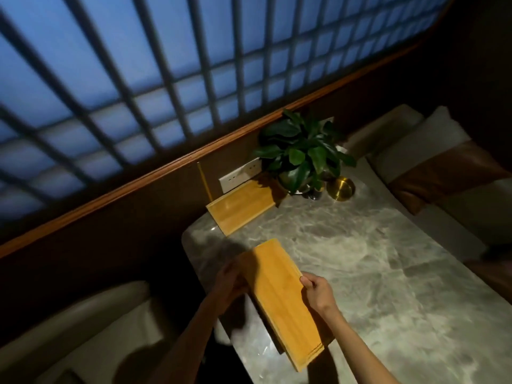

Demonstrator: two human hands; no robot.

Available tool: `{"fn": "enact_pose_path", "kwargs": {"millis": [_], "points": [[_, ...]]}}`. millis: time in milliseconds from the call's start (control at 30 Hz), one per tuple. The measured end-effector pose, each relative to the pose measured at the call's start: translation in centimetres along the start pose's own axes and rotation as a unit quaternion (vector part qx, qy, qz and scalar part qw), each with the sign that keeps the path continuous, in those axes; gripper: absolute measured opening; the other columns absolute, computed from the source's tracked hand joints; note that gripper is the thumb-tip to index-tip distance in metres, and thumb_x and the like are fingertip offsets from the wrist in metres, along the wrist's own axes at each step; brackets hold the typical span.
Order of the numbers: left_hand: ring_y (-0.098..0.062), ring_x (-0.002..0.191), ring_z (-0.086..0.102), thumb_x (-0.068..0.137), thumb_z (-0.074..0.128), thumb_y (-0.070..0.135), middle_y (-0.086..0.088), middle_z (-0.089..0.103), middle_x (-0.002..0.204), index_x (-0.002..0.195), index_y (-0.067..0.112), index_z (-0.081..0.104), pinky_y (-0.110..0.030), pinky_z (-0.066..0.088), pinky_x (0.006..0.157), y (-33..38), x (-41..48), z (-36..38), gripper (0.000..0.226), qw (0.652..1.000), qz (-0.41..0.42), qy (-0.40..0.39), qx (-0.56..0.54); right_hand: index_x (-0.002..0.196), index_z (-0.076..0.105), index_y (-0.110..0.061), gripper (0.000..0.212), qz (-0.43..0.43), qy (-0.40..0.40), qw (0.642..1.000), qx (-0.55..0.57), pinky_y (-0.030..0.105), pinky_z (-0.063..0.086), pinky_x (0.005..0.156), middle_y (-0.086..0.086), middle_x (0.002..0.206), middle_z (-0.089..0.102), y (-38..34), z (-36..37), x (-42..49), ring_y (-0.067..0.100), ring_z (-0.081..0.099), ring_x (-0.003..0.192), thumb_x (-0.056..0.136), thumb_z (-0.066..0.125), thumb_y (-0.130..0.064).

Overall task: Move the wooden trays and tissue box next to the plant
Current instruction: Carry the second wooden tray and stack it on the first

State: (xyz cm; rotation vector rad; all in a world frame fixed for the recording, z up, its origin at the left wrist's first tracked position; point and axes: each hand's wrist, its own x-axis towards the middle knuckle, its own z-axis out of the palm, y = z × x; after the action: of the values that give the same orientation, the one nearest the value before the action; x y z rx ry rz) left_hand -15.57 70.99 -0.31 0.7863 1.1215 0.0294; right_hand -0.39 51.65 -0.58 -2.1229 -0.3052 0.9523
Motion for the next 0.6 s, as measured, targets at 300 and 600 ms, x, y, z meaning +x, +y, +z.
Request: {"fn": "enact_pose_path", "kwargs": {"millis": [300, 600], "points": [[-0.024, 0.079, 0.071, 0.088, 0.053, 0.061, -0.015, 0.067, 0.108, 0.132, 0.011, 0.046, -0.033, 0.062, 0.062, -5.4, -2.0, 3.6, 0.067, 0.98, -0.114, 0.02, 0.164, 0.133, 0.06, -0.002, 0.035, 0.25, 0.301, 0.9, 0.193, 0.049, 0.042, 0.112, 0.021, 0.133, 0.064, 0.9, 3.4, 3.2, 0.041, 0.055, 0.127, 0.104, 0.043, -0.013], [-0.039, 0.091, 0.071, 0.093, 0.063, 0.007, -0.029, 0.07, 0.099, 0.108, -0.013, 0.056, -0.048, 0.063, 0.077, -5.7, 2.3, 3.4, 0.026, 0.98, -0.068, 0.147, 0.118, 0.133, 0.063, -0.011, 0.035, 0.299, 0.337, 0.863, 0.231, 0.044, 0.04, 0.115, 0.015, 0.134, 0.065, 0.8, 6.7, 4.0, 0.038, 0.056, 0.128, 0.101, 0.051, -0.02]]}}
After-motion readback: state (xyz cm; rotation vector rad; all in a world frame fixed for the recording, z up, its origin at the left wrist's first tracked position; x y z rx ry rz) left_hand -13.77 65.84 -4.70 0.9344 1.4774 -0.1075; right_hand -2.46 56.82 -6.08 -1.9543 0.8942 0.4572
